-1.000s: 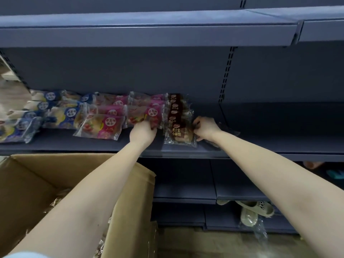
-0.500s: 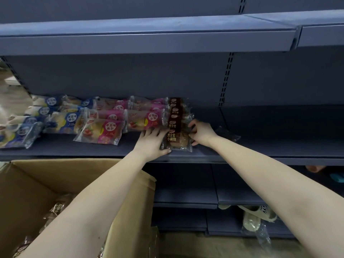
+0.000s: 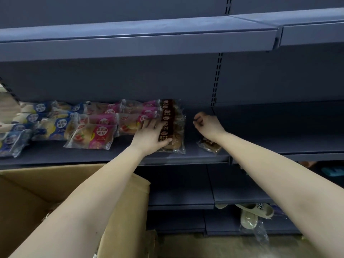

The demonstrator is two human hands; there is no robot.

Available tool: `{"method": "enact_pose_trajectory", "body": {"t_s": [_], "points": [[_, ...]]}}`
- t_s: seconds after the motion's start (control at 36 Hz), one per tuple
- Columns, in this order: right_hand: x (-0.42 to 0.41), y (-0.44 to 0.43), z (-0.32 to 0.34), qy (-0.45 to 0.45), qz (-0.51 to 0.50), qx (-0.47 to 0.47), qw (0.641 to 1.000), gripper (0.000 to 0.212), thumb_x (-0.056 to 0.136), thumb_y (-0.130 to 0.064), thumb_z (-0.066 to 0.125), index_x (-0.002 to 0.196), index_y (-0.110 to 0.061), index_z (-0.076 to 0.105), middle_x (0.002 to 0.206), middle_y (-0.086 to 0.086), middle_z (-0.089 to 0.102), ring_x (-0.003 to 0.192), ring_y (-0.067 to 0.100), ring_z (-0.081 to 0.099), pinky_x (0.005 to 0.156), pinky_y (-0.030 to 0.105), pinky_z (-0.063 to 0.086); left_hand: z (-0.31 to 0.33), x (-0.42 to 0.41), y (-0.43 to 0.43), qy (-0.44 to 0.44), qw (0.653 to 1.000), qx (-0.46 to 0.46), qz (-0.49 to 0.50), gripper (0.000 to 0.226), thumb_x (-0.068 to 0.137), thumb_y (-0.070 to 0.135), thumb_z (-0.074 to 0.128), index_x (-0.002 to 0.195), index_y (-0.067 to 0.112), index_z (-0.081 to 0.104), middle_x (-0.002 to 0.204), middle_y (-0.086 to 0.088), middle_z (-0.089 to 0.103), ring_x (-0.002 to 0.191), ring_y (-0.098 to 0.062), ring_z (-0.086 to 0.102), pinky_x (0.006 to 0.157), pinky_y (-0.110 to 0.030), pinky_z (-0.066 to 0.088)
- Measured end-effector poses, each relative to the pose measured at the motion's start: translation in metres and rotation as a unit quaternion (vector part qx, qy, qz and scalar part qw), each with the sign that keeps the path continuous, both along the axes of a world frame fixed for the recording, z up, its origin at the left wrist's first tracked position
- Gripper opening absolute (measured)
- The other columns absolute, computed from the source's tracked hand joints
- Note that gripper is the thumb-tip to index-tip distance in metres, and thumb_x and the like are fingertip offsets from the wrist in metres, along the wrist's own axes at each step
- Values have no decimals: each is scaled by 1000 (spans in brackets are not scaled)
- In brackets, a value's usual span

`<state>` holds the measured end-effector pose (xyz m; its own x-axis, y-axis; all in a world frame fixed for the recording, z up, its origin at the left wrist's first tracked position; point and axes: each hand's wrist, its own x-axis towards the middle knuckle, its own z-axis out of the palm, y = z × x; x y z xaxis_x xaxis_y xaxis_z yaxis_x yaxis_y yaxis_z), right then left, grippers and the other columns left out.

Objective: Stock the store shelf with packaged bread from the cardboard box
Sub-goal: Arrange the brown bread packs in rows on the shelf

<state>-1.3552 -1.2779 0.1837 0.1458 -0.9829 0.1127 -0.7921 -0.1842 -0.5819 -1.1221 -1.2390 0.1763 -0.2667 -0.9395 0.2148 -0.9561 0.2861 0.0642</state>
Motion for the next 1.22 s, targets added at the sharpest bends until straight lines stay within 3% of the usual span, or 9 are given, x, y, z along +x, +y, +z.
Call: {"method": "enact_pose_trajectory", "body": {"t_s": [0.17, 0.25, 0.39, 0.61, 0.75, 0.83, 0.97, 1.08, 1.22], "points": [[-34, -4, -9, 135, -85, 89, 983, 56, 95, -48, 42, 143, -20, 35, 150, 8, 23, 134, 37, 27, 105, 46, 36, 4, -45, -12, 43, 999, 8, -14, 67, 89, 60, 47, 146, 28, 31, 150, -1, 33, 136, -31, 28, 114, -47, 24], [-57, -12, -27, 169, -72, 158, 970, 77, 77, -70, 39, 140, -24, 39, 145, 7, 38, 127, 35, 39, 98, 47, 40, 3, -68, -15, 47, 998, 11, -31, 67, 89, 60, 46, 146, 27, 31, 150, -1, 35, 136, -29, 29, 113, -44, 24], [-73, 4, -16, 107, -44, 140, 983, 53, 87, -42, 63, 130, -14, 51, 130, 5, 55, 115, 25, 54, 86, 26, 43, -5, -97, -22, 28, 996, 32, -76, 67, 90, 61, 45, 145, 25, 33, 149, -5, 39, 138, -29, 30, 116, -39, 20], [-96, 5, -17, -97, -93, 175, 975, 24, 86, -20, 69, 105, -6, 70, 86, 5, 67, 73, 13, 64, 66, 21, 50, -11, -136, -37, -7, 994, 52, -101, 61, 93, 60, 39, 141, 21, 41, 141, -7, 49, 130, -29, 41, 111, -37, 27], [-103, 8, -7, -214, -123, 157, 956, 2, 92, -14, 60, 91, -15, 60, 88, 5, 61, 90, 22, 63, 75, 32, 57, -11, -151, -42, 142, 978, 147, -44, 61, 92, 60, 44, 137, 19, 47, 125, -7, 62, 110, -26, 59, 90, -36, 50], [-109, 7, 3, -217, -128, 127, 959, 15, 93, -9, 55, 79, -16, 54, 89, 6, 61, 96, 27, 63, 86, 43, 55, -8, -157, -45, 259, 952, 164, -20, 51, 90, 49, 58, 127, 15, 57, 113, -1, 66, 102, -16, 62, 82, -26, 48], [-119, 3, 7, -292, -91, 133, 943, 32, 87, -19, 66, 112, -14, 46, 100, 0, 58, 93, 17, 58, 80, 32, 53, -2, -157, -51, 454, 865, 211, 17, 26, 82, 26, 74, 102, 14, 61, 110, -11, 68, 97, -22, 66, 82, -36, 57], [-122, -4, 3, -286, -41, 122, 950, 48, 86, -21, 70, 129, -10, 51, 119, 0, 59, 110, 18, 58, 96, 34, 49, 3, -154, -54, 457, 872, 170, 44, 24, 80, 26, 76, 97, 15, 62, 103, -4, 68, 94, -15, 64, 78, -32, 57], [-102, -22, -3, -260, -67, 112, 957, 14, 89, -18, 66, 103, -15, 67, 111, 10, 68, 105, 24, 64, 93, 43, 52, 1, -139, -61, 388, 917, 47, 82, 34, 85, 36, 69, 109, 15, 58, 101, 4, 64, 96, -12, 60, 83, -28, 48]]}}
